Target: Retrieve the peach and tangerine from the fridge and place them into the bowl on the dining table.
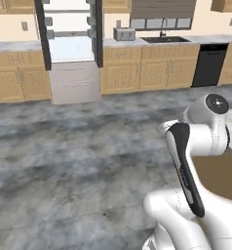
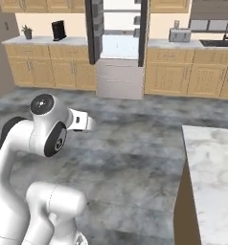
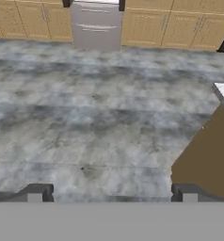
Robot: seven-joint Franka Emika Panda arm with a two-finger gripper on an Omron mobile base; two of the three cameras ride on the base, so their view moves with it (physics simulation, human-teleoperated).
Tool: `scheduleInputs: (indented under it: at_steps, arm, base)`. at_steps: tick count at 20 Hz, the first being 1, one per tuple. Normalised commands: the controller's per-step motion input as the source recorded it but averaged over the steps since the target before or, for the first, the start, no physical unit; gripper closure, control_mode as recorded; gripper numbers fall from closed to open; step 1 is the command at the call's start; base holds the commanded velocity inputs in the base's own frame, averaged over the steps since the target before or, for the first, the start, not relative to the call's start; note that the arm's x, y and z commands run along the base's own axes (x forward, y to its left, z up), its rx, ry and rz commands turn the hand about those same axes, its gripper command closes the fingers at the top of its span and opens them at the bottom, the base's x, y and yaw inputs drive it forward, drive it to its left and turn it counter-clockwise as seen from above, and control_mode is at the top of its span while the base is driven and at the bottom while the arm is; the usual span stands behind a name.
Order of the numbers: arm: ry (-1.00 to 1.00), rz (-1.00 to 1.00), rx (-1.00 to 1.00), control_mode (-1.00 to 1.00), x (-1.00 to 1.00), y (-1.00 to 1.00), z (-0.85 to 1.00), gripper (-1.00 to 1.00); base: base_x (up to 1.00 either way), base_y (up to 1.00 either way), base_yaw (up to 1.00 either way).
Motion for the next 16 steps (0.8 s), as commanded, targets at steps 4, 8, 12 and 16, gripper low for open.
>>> scheduleInputs:
  at_steps: [4,8,12,16]
  arm:
    - [0.0,0.0,0.0,1.0,0.0,0.0,0.0,-1.0]
    - [0.0,0.0,0.0,1.0,0.0,0.0,0.0,-1.0]
    - [0.0,0.0,0.0,1.0,0.0,0.0,0.0,-1.0]
    - [0.0,0.0,0.0,1.0,0.0,0.0,0.0,-1.0]
  base:
    - [1.0,0.0,0.05]
    - [1.0,0.03,0.03]
    - [1.0,0.05,0.0]
    - [1.0,0.2,0.0]
